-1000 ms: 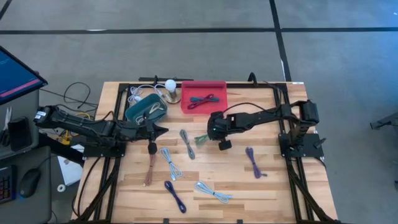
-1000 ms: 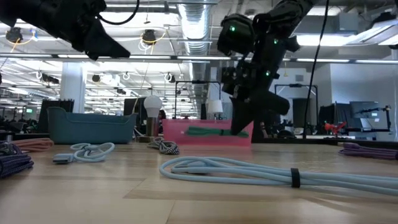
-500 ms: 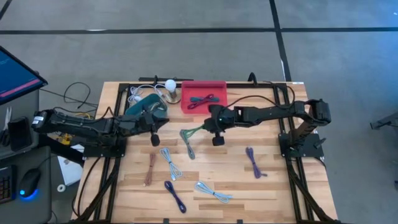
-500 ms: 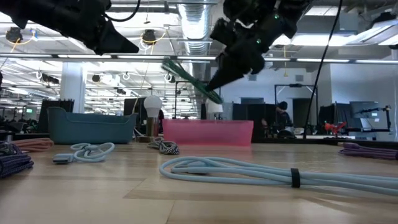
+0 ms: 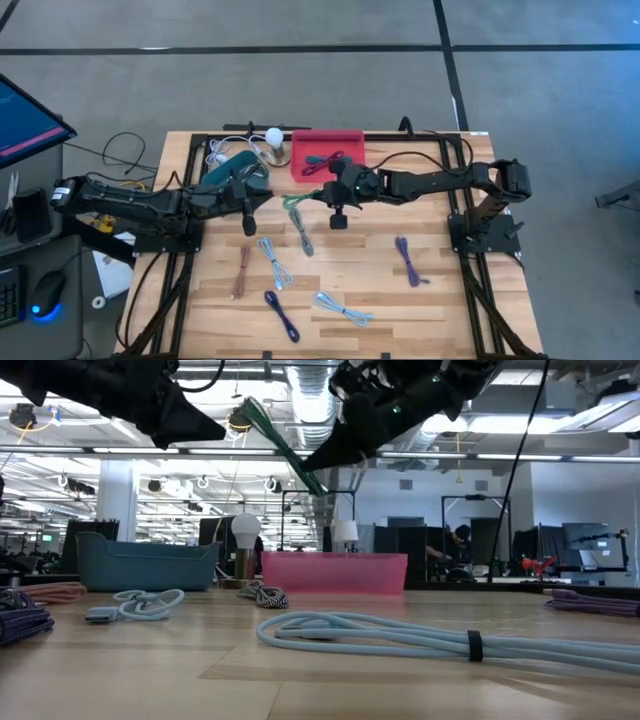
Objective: Pick & Place USB Port
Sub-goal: Put the green USB cable into the blue bin
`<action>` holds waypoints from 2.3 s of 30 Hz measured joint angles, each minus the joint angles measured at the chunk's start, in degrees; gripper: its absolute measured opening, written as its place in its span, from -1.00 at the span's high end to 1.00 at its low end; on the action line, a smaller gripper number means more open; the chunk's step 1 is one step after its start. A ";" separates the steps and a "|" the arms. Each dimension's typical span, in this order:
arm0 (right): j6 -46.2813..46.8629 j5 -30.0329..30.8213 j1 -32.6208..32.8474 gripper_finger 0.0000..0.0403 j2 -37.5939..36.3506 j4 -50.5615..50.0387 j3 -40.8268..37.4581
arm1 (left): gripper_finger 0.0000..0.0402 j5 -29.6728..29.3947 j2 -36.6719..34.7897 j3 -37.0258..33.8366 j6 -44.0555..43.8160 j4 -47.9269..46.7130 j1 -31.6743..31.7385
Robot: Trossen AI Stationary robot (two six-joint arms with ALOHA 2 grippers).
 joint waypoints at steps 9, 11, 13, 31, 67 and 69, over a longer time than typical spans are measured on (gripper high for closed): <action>1.59 -0.01 0.46 1.00 -0.01 4.78 0.00 | 0.44 3.49 0.02 0.00 -1.06 1.11 -0.11; 1.95 0.01 0.46 1.00 -0.02 5.51 0.00 | 0.39 5.26 0.00 0.00 -1.25 1.93 -0.11; 2.05 0.01 0.50 1.00 0.00 6.08 0.00 | 0.34 6.50 0.01 0.00 -1.30 2.33 -0.11; 3.52 0.12 1.59 1.00 2.01 7.47 3.10 | 0.28 10.34 0.02 0.00 -1.31 8.64 -0.11; 2.01 -1.66 2.16 1.00 10.78 4.36 12.50 | 0.93 12.17 4.57 0.00 -1.88 12.04 -0.55; 2.02 -1.65 2.16 1.00 10.78 4.25 12.50 | 0.92 12.10 4.57 0.00 -1.88 12.04 -0.57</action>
